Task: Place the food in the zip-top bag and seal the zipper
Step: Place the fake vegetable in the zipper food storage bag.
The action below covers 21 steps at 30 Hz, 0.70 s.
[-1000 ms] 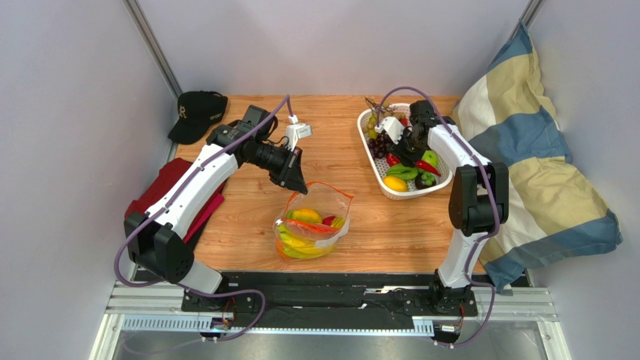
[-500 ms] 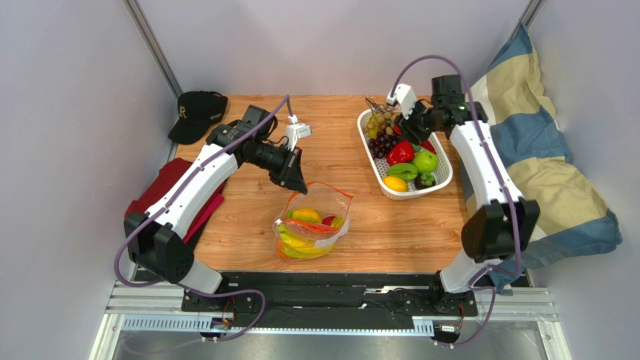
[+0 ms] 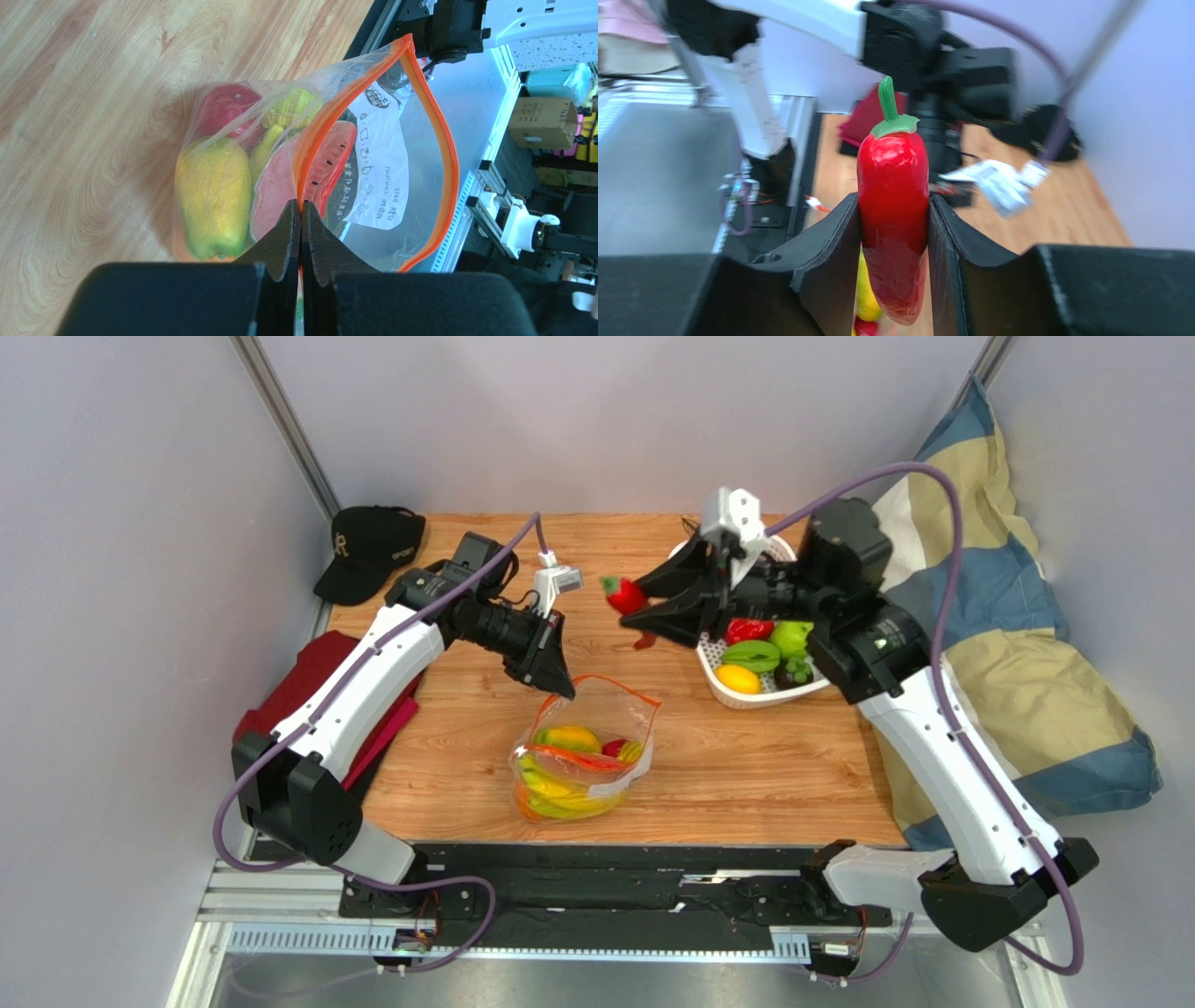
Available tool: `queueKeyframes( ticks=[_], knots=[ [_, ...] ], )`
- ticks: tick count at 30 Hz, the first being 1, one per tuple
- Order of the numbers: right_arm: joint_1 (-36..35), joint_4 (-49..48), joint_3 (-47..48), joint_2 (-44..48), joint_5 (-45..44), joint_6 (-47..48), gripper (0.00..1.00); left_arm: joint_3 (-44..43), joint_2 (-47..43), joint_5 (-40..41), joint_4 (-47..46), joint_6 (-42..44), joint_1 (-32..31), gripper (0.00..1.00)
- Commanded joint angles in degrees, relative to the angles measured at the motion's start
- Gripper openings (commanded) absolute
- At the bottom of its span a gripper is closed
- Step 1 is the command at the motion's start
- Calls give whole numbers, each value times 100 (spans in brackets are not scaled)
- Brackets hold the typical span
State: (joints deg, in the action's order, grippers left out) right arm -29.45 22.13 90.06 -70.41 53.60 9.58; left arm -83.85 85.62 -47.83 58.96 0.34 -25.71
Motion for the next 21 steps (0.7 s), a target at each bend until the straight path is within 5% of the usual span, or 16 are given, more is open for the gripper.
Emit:
queueKeyframes(
  ticks=[1, 12, 16, 19, 21],
  knots=[
    [-850, -561, -409, -209, 142, -28, 16, -175, -107, -174, -25, 10, 31, 0],
    [-1687, 994, -1165, -447, -262, 2265, 19, -131, -204, -209, 1, 45, 40, 0],
    [-1713, 1705, -974, -710, -386, 2645, 58, -122, -239, -226, 10, 63, 40, 0],
    [-1757, 2110, -736, -702, -491, 2593, 98, -105, -265, -226, 10, 72, 32, 0],
    [-1809, 2137, -683, -545, -518, 2557, 100, -114, -257, -226, 19, 89, 40, 0]
  ],
)
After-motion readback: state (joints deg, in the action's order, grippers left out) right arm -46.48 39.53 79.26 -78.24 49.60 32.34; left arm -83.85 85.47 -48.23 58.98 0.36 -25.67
